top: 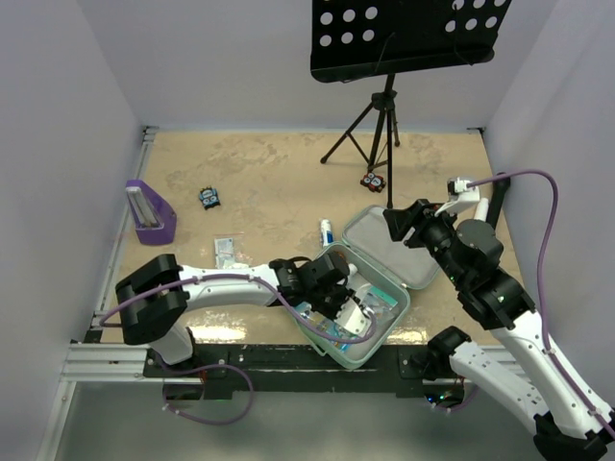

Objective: Organize the medicine kit
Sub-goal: Adjust the scissors in the medicine box.

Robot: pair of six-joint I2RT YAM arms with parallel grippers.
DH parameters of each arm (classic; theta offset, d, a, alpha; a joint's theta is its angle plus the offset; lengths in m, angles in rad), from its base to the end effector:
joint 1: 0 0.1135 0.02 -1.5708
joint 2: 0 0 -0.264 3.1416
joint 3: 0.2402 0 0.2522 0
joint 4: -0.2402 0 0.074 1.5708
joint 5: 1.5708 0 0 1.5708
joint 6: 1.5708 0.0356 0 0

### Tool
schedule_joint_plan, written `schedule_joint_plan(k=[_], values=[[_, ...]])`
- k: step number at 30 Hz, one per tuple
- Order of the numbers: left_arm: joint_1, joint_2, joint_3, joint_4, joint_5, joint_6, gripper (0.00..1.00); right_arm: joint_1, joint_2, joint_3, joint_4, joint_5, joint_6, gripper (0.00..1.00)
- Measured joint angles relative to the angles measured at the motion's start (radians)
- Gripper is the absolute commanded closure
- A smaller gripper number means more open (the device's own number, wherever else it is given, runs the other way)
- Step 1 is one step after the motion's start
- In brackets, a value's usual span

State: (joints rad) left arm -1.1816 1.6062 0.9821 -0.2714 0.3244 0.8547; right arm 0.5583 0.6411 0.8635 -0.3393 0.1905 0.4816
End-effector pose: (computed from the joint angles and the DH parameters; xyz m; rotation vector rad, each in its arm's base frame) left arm 0.1149 -0.3101 0.1988 2.1807 1.1779 -0.5409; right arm 0.1243 0.0697 0.3712 0.0800 1.7220 0.6166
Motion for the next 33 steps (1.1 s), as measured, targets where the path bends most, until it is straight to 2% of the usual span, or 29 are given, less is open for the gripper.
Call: schedule_joint_plan(k=[9,10,13,15,16,17,28,33], values=[[-0.086,0.076,0.016,-0.044,-0.096,0.100,1.00,0.000,0.000,0.000,0.000,0.000,0.000,0.42],[-0.090,0.076,0.016,-0.044,-0.099,0.100,0.98,0.000,0.000,0.000,0.000,0.000,0.000,0.42],[-0.091,0.076,0.016,-0.039,-0.105,0.106,0.84,0.000,0.000,0.000,0.000,0.000,0.000,0.42],[-0.091,0.076,0.016,-0.035,-0.108,0.106,0.68,0.000,0.000,0.000,0.000,0.000,0.000,0.42],[-0.091,0.075,0.016,-0.034,-0.110,0.106,0.12,0.000,0.000,0.000,0.000,0.000,0.000,0.42],[-0.091,0.074,0.016,-0.032,-0.112,0.105,0.00,0.000,0.000,0.000,0.000,0.000,0.000,0.42],[-0.090,-0.014,0.001,0.000,-0.152,0.095,0.00,0.000,0.000,0.000,0.000,0.000,0.000,0.42],[-0.088,-0.109,0.002,0.001,-0.182,0.068,0.00,0.000,0.000,0.000,0.001,0.000,0.000,0.42]])
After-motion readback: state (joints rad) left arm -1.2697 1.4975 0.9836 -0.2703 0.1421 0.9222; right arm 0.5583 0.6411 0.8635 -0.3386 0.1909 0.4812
